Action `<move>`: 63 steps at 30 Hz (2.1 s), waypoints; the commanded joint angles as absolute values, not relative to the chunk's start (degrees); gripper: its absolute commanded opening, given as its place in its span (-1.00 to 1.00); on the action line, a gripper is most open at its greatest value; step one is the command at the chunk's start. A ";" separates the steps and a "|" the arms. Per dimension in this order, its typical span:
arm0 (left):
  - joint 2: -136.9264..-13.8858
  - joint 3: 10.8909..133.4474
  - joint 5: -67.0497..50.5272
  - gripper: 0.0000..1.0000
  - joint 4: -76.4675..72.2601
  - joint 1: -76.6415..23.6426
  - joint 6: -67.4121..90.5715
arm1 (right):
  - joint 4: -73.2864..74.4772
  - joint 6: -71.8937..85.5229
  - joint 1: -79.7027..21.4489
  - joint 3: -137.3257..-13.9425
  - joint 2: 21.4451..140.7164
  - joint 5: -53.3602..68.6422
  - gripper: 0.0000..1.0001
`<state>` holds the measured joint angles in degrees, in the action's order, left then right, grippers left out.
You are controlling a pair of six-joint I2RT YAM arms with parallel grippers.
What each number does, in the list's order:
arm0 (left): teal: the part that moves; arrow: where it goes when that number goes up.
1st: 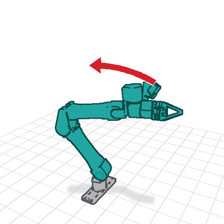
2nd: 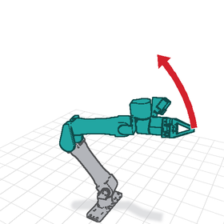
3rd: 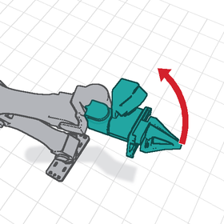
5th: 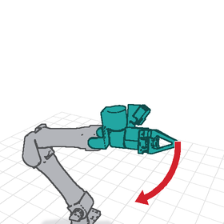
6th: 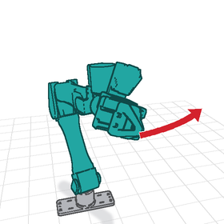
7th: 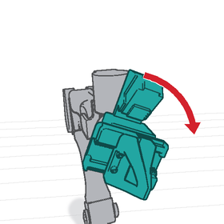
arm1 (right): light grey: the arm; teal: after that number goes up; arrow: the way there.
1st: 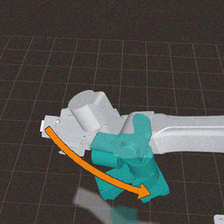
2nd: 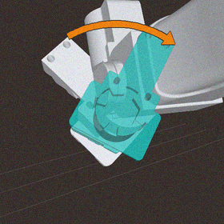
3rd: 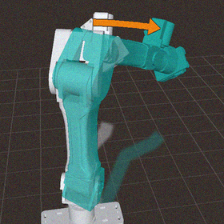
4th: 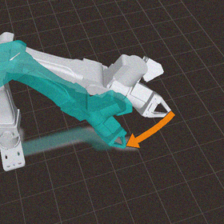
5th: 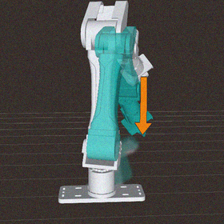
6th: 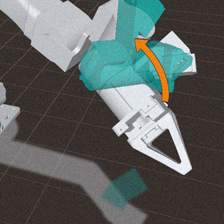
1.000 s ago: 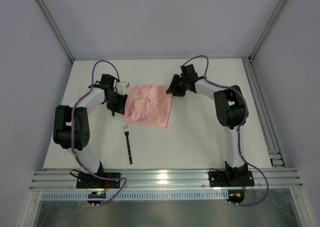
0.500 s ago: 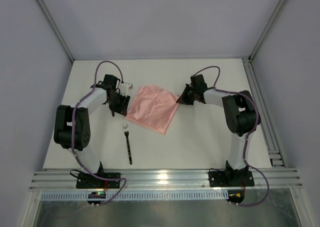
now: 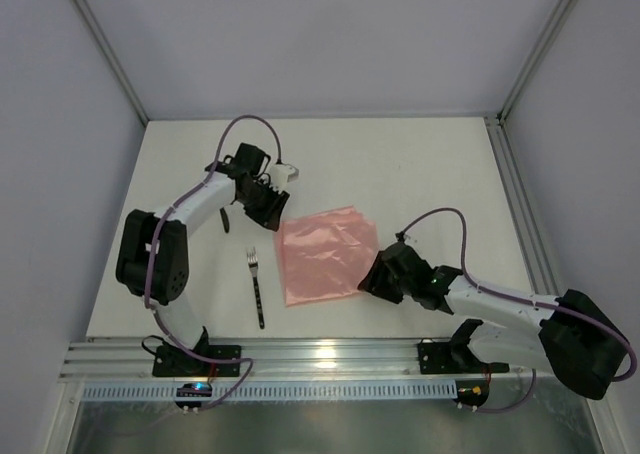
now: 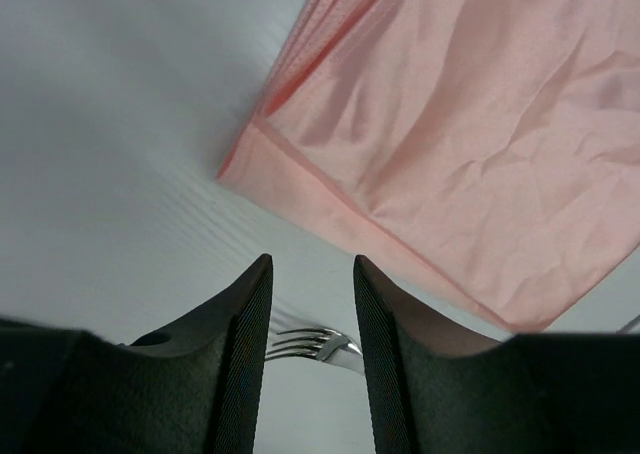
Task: Fold the napkin into a case and place the utensils inside
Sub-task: Rotate the square-folded napkin at the center of the board, then smooth out the square-folded napkin at the center of the board.
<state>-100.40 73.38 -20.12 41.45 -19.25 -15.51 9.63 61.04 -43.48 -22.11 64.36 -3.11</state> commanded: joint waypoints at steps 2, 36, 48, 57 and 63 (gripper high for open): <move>-100.20 72.87 -20.76 -0.16 44.48 -23.20 -17.58 | 26.61 65.84 -47.55 -25.39 61.97 -8.26 0.27; -110.21 78.05 -8.87 -0.39 30.94 -25.93 -14.41 | 5.27 24.08 -19.78 -54.93 101.25 11.78 -0.69; -109.78 77.70 -10.46 -1.00 30.85 -25.93 -14.77 | 5.54 21.97 -19.86 -56.16 99.75 12.39 -0.93; -101.17 74.62 -12.74 -1.00 31.46 -25.93 -15.29 | 4.31 22.67 -19.95 -58.44 98.44 15.64 -0.93; -96.86 70.24 -13.18 -1.00 33.31 -25.84 -15.82 | 3.43 23.91 -20.30 -60.73 101.68 18.98 -0.93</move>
